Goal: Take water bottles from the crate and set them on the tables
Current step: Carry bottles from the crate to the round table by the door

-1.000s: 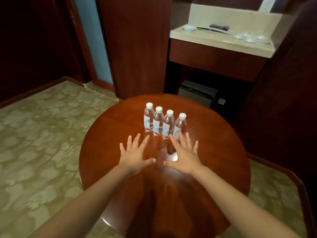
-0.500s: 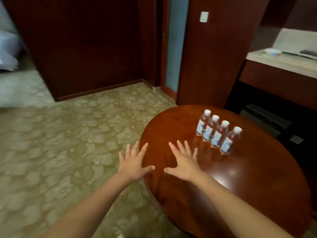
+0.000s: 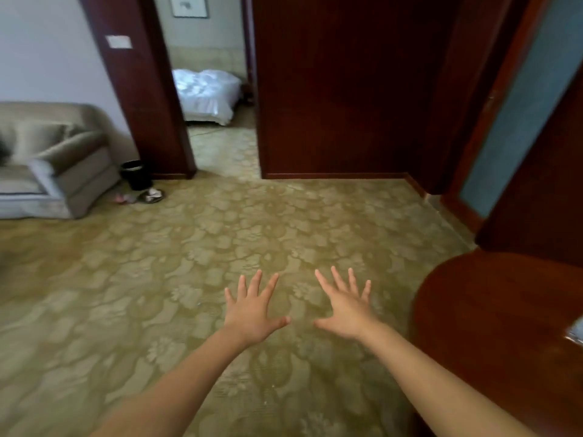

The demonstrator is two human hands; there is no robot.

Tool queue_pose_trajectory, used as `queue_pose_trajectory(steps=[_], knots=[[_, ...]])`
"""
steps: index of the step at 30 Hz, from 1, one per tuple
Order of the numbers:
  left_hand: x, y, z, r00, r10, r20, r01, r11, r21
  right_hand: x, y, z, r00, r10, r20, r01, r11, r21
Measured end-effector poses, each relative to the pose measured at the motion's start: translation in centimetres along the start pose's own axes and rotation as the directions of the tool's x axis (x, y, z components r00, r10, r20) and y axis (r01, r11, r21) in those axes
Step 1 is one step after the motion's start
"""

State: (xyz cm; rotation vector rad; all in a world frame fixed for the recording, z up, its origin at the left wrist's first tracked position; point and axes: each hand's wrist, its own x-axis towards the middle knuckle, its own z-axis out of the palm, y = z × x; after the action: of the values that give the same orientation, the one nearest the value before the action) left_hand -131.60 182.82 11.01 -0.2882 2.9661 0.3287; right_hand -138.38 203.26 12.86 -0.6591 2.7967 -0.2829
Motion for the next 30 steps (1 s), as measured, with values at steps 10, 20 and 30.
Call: queue_pose_trajectory(steps=[10, 20, 30], knots=[[-5.2, -23.8, -4.2, 0.913, -0.405, -0.049, 0.399, 0.912, -0.097, 11.0, -23.9, 4.5, 0.918, -0.368, 0.147, 0.377, 0.925, -0.042], [-12.6, -40.1, -4.9, 0.664, -0.747, -0.022, 0.719, 0.646, -0.257, 17.3, -45.0, 9.9, 0.691, -0.646, 0.326, 0.703, 0.705, -0.091], [-13.2, -56.0, -7.9, 0.353, -0.936, -0.010, 0.883, 0.337, -0.327, 26.8, -66.7, 14.2, 0.390, -0.826, 0.406, 0.907, 0.421, -0.015]])
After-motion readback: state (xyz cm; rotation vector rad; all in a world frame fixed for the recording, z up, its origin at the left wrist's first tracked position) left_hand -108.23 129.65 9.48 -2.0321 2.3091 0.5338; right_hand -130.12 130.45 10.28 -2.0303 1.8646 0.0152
